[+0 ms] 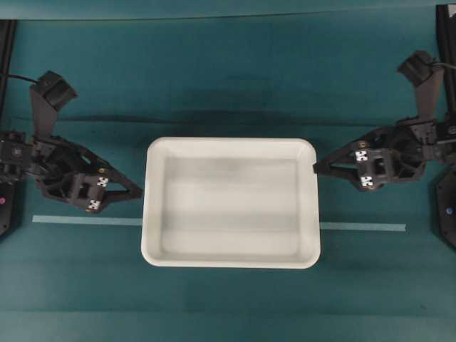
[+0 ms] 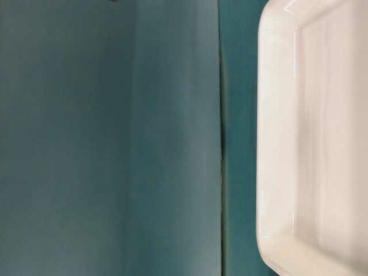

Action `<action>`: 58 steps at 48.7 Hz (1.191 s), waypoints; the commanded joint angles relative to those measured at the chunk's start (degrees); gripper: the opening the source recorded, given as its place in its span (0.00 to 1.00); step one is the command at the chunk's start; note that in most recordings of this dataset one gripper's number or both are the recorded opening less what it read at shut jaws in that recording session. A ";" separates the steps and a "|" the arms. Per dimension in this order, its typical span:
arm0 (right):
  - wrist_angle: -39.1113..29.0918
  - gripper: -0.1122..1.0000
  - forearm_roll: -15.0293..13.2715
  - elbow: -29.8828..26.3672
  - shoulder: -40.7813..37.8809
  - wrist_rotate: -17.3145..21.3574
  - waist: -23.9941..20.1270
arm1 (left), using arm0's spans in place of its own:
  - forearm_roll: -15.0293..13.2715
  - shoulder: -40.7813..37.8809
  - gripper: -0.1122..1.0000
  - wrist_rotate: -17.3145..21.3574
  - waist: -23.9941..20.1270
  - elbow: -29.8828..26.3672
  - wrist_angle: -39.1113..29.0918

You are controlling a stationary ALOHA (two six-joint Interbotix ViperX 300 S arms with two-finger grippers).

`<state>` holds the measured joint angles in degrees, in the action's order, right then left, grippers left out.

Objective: Lift the white case with both hands.

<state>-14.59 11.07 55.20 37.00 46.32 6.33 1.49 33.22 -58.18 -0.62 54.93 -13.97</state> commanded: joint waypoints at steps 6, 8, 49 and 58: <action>0.53 0.91 -0.26 -1.05 2.46 -6.24 0.09 | 0.18 2.46 0.96 4.92 0.09 -0.79 0.44; 0.70 0.91 -0.26 -1.05 3.16 -7.47 0.00 | 0.18 2.99 0.96 5.80 0.09 -0.88 0.53; 4.57 0.91 -0.35 -1.67 22.32 -40.78 -1.41 | 0.18 23.99 0.94 31.73 1.05 -0.35 4.39; 2.64 0.91 -0.35 -2.11 23.82 -41.57 -1.49 | 0.18 27.69 0.94 33.49 1.05 -0.44 4.13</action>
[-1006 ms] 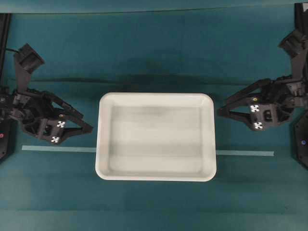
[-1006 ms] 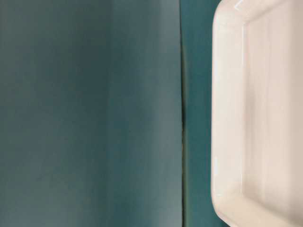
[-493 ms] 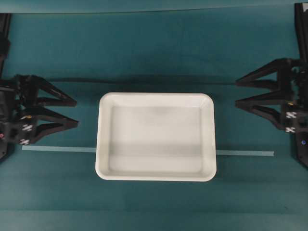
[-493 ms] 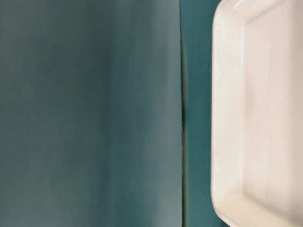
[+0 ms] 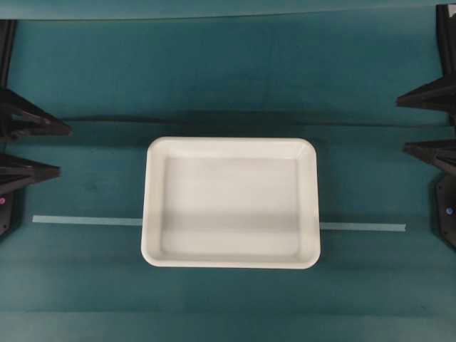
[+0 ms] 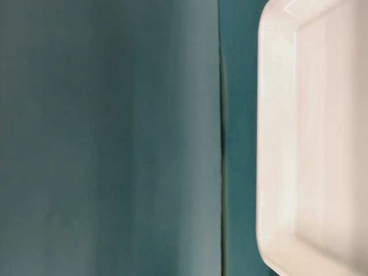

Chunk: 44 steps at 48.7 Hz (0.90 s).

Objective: Lift the white case with both hands.

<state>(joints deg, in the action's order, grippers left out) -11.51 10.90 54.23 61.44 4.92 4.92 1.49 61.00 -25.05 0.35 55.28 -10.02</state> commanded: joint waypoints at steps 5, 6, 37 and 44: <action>-0.88 0.91 -0.18 -1.14 -0.62 -0.18 -0.26 | 0.18 0.26 0.94 0.62 0.09 -0.79 0.18; -0.88 0.91 -0.18 -1.14 -0.70 -0.18 -0.26 | 0.18 0.26 0.94 0.62 0.09 -0.79 0.18; -0.70 0.91 -0.18 -0.70 -1.49 -0.35 -0.79 | 0.18 -0.79 0.94 0.97 1.85 -0.35 0.18; -0.79 0.91 -0.18 -0.53 -1.32 -0.35 -0.79 | 0.18 -0.79 0.94 0.97 1.85 -0.09 0.26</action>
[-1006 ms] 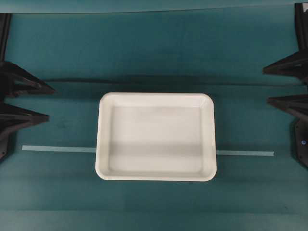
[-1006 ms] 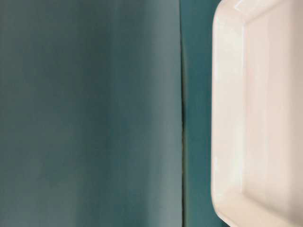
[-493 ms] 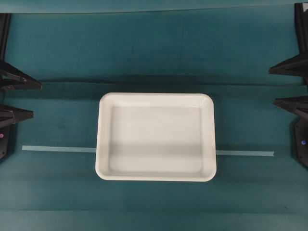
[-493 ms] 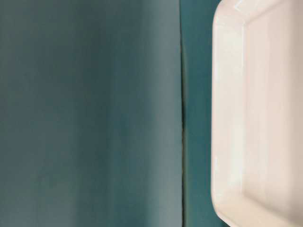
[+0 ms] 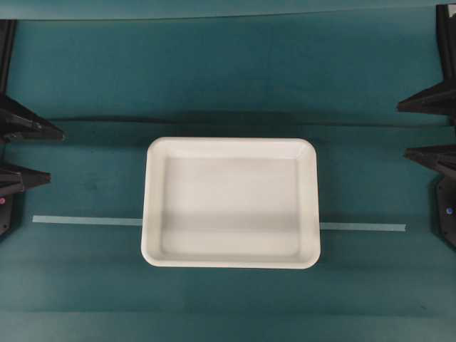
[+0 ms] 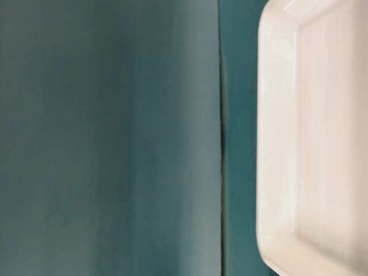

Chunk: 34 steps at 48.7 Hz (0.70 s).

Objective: Lift the white case with both hands.

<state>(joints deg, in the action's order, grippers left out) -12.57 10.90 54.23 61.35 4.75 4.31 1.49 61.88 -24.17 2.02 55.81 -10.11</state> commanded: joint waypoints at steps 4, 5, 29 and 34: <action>0.18 0.91 -0.18 -0.53 -1.14 -0.26 -0.18 | 0.18 -1.67 0.94 0.09 0.26 -0.62 0.53; 0.18 0.91 -0.18 -0.53 -1.14 -0.18 -0.18 | 0.18 -1.67 0.94 0.18 0.26 -0.62 0.53; 0.18 0.91 -0.18 -0.09 -1.49 -0.26 -0.62 | 0.18 -1.67 0.94 0.18 0.70 -0.35 0.26; 0.18 0.91 -0.18 -0.09 -1.49 -0.35 -0.62 | 0.18 -1.67 0.94 0.18 0.70 -0.35 0.35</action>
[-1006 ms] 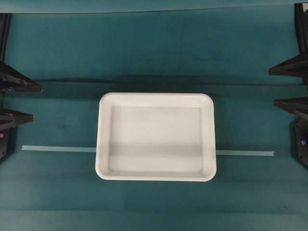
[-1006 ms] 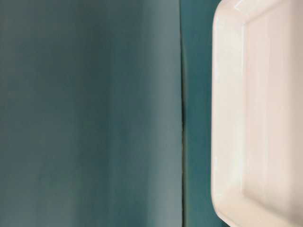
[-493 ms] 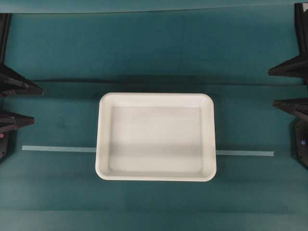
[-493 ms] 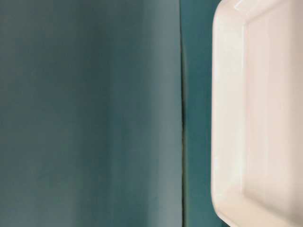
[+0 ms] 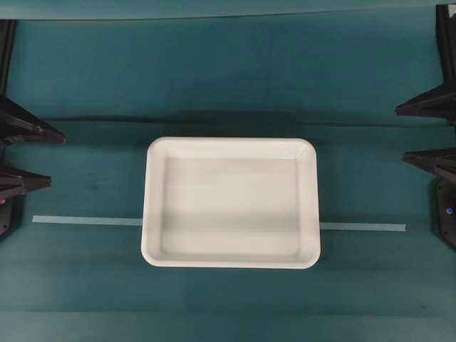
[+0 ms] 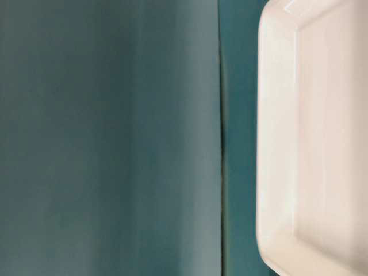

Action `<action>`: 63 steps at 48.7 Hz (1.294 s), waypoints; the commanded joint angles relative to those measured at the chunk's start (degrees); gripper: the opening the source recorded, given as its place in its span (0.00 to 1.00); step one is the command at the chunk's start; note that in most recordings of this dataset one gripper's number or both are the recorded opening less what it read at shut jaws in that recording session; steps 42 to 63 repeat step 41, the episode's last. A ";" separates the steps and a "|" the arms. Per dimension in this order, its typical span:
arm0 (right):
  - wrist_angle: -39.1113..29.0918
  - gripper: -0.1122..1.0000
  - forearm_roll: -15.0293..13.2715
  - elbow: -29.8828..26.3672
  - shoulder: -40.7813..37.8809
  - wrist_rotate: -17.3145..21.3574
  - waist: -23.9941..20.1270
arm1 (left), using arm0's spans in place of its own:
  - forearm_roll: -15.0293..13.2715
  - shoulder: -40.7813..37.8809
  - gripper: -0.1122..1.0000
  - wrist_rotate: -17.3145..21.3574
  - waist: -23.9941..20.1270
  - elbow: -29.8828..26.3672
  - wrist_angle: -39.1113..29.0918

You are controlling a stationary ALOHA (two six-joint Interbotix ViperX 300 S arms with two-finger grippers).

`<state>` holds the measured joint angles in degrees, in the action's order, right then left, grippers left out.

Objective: Lift the white case with both hands.

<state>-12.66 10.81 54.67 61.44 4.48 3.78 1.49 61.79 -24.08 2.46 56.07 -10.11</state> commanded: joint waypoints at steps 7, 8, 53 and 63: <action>0.26 0.91 -0.09 -0.53 -1.41 0.00 -0.09 | 0.18 -1.58 0.94 0.09 0.26 -0.62 0.26; 0.26 0.91 -0.09 -0.53 -1.32 0.09 -0.09 | 0.18 -1.58 0.94 0.09 0.26 -0.62 0.26; -1.05 0.91 -0.09 -0.09 0.09 0.18 -0.09 | 0.18 -1.67 0.94 0.09 0.26 -0.26 0.26; -1.05 0.91 -0.09 -0.09 0.09 0.18 -0.09 | 0.18 -1.67 0.94 0.09 0.26 -0.26 0.26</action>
